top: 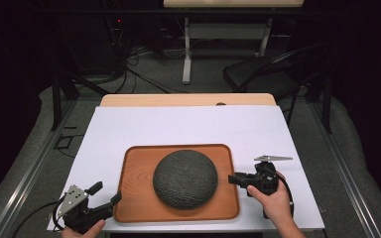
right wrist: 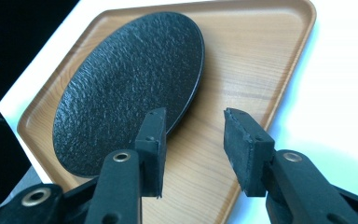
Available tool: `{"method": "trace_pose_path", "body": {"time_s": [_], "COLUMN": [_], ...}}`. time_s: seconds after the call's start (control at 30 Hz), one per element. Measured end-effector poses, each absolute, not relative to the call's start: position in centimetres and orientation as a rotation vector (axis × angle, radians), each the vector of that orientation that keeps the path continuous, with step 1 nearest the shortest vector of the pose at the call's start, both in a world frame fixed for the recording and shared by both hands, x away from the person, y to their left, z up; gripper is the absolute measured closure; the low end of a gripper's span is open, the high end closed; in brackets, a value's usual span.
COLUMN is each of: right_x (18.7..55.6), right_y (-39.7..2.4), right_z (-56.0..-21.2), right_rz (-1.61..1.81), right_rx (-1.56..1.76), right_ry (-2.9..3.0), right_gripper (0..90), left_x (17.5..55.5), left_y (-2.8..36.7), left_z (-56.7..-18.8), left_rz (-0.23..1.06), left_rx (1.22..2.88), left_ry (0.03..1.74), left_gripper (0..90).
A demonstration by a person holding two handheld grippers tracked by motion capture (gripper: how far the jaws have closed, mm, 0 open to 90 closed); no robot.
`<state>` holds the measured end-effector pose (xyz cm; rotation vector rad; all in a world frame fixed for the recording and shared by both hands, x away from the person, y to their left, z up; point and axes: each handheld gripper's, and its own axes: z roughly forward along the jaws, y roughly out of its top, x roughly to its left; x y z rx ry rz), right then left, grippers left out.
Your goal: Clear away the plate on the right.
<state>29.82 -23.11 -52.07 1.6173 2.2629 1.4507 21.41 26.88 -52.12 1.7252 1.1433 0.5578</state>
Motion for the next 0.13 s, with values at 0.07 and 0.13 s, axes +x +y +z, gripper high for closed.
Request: {"method": "trace_pose_path", "body": {"time_s": [0.07,0.13], "right_x": [29.43,29.29], "right_y": [-23.24,-23.32], "right_z": [-52.23,-52.24], "right_rz": [1.469,1.479], "right_rx": [1.6,1.593], "right_ry": [2.248,2.238], "right_gripper": [57.9,56.9], "left_x": [21.47,21.48], "left_y": [26.89,26.88], "left_z": [-52.15,-52.15], "left_rz": [0.554,0.554], "left_rx": [1.728,1.729], "left_ry": [1.14,1.14], "left_gripper": [22.8,22.8]}}
